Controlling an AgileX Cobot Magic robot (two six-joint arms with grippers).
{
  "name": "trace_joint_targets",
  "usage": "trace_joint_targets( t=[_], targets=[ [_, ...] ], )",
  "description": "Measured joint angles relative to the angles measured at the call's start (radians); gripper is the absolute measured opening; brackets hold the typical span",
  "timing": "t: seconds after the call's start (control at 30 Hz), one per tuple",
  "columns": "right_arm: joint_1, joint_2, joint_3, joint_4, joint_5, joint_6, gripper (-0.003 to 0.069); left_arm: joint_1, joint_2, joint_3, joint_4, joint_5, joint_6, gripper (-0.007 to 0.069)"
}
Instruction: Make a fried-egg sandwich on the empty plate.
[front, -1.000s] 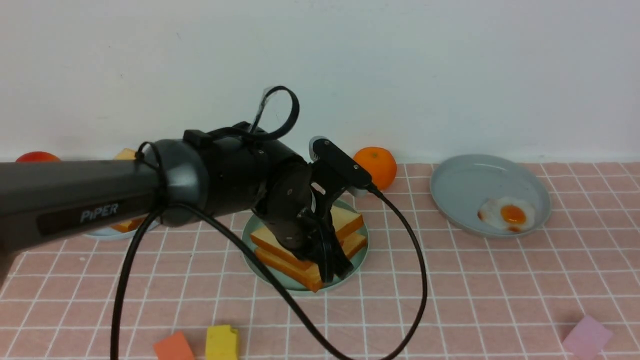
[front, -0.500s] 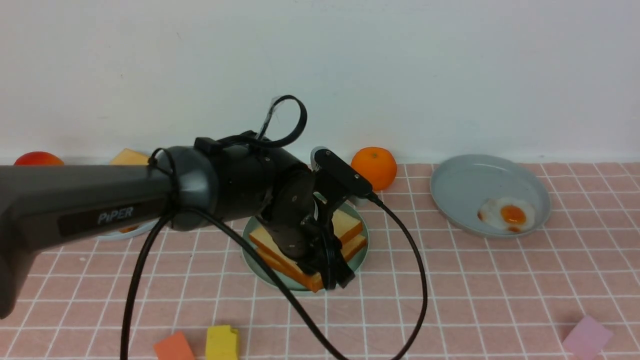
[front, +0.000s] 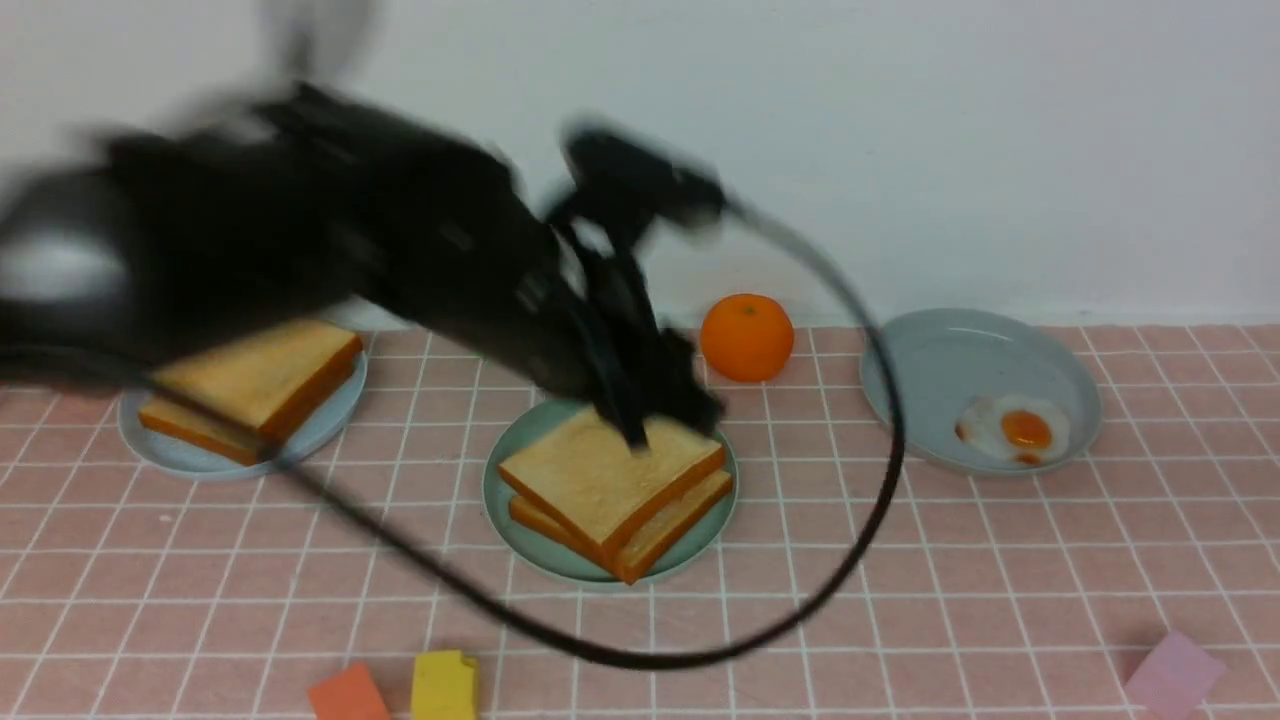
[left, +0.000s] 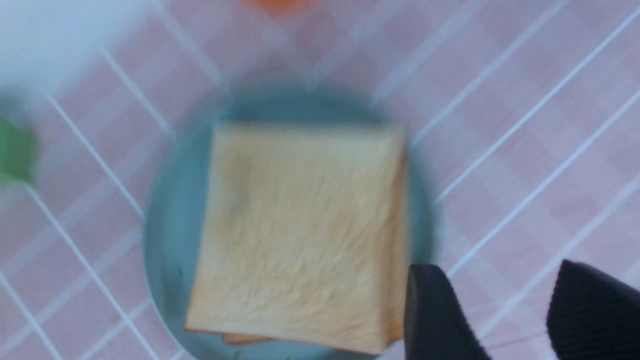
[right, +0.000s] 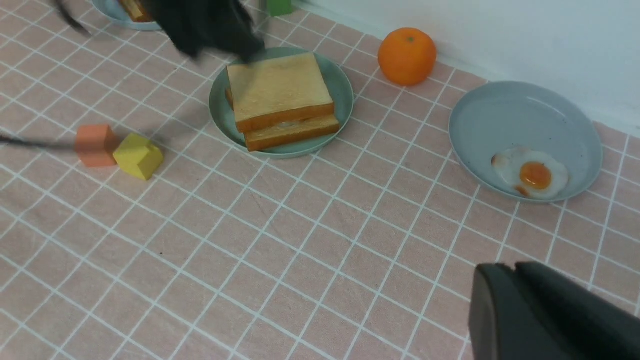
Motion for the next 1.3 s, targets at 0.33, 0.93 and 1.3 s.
trace_joint_targets(
  t=[0.33,0.93,1.3],
  targets=[
    [0.000,-0.006,0.000,-0.013,0.054,0.063,0.0000,0.000,-0.779,0.452,-0.079,-0.150,-0.029,-0.0013],
    [0.000,-0.031,0.000,-0.054,0.152,0.239,-0.0005,0.000,-1.279,1.068,-0.178,-0.466,-0.042,-0.0013],
    [-0.008,-0.033,0.000,-0.055,0.152,0.240,-0.0002,0.000,-1.279,1.069,-0.181,-0.443,-0.044,-0.0013]
  ],
)
